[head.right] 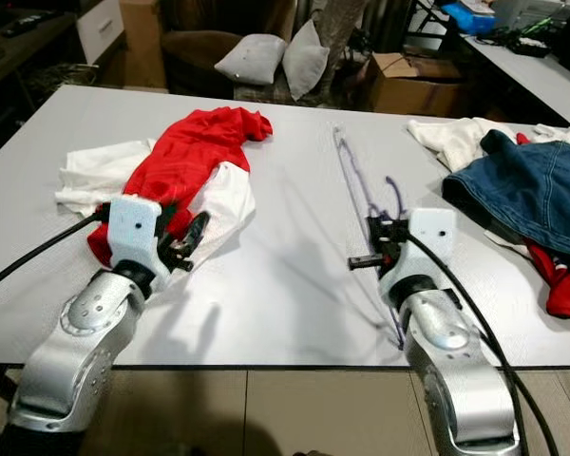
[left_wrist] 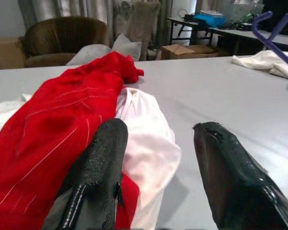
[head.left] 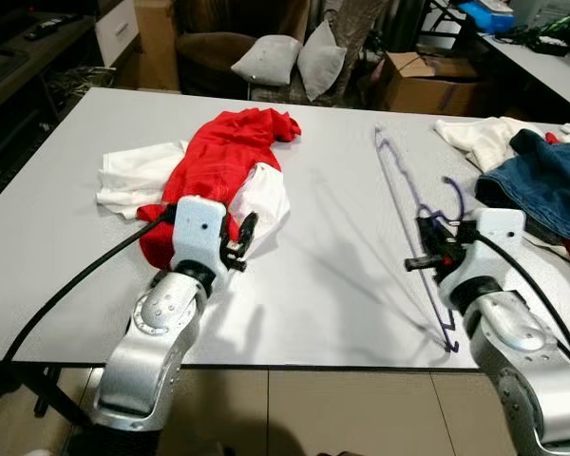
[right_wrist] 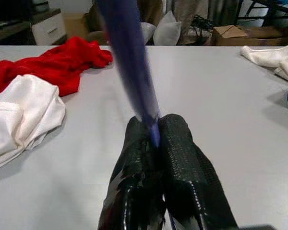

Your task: Hang hanger

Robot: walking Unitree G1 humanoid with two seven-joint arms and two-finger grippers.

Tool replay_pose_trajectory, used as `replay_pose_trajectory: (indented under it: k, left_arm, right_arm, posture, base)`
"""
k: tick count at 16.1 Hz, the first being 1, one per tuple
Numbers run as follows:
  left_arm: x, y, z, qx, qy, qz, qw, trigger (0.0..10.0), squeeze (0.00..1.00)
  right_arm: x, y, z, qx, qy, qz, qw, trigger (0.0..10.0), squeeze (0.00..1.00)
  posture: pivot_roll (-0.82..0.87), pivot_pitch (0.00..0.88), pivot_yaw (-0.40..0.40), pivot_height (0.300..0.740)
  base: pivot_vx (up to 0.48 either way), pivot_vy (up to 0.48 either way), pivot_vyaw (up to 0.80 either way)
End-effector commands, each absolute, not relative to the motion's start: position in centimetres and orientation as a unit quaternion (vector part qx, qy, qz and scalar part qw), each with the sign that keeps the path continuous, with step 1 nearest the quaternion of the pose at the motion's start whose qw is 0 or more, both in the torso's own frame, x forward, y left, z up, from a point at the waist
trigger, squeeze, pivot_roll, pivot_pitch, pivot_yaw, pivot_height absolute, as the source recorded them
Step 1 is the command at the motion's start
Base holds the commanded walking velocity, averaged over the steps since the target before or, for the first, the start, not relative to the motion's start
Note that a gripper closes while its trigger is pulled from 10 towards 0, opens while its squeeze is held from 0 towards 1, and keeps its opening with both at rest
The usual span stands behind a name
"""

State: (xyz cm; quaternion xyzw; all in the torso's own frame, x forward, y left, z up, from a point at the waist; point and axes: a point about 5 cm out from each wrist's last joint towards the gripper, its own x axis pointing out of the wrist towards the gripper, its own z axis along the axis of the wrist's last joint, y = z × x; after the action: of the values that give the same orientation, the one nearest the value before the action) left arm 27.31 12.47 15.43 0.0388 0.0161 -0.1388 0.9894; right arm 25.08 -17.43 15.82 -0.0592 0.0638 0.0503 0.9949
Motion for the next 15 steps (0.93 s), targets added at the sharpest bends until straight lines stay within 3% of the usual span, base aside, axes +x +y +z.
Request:
replay_pose_trajectory:
  k: [1,7,12,15]
  left_arm:
    - [27.5,12.3,15.3,0.05,0.015,-0.134,0.99,10.0,0.36]
    - [26.8,14.0,15.0,0.051,0.018,-0.086,0.995,10.0,0.35]
    - [27.1,12.9,14.9,0.046,0.021,-0.117,0.992,10.0,0.35]
    - [27.2,12.3,15.3,0.042,0.015,-0.122,0.991,10.0,0.35]
  right_arm:
    - [25.4,-17.7,15.9,-0.046,0.059,0.037,0.997,10.0,0.0]
    - [26.6,-16.3,16.0,-0.017,0.049,0.065,0.997,10.0,0.0]
    - [25.9,-17.3,16.4,-0.028,0.028,0.031,0.999,10.0,0.0]
    - [26.2,-17.7,16.5,-0.02,0.021,0.017,0.999,10.0,0.0]
  posture:
    - [0.03,0.0,-0.073,0.74]
    - [0.07,0.0,-0.116,0.74]
    - [0.03,0.0,-0.055,0.74]
    - [0.05,0.0,-0.072,0.74]
  base:
    - [0.0,-0.334,0.0]
    - [0.0,-0.349,0.0]
    - [0.0,-0.388,0.0]
    - [0.0,-0.387,0.0]
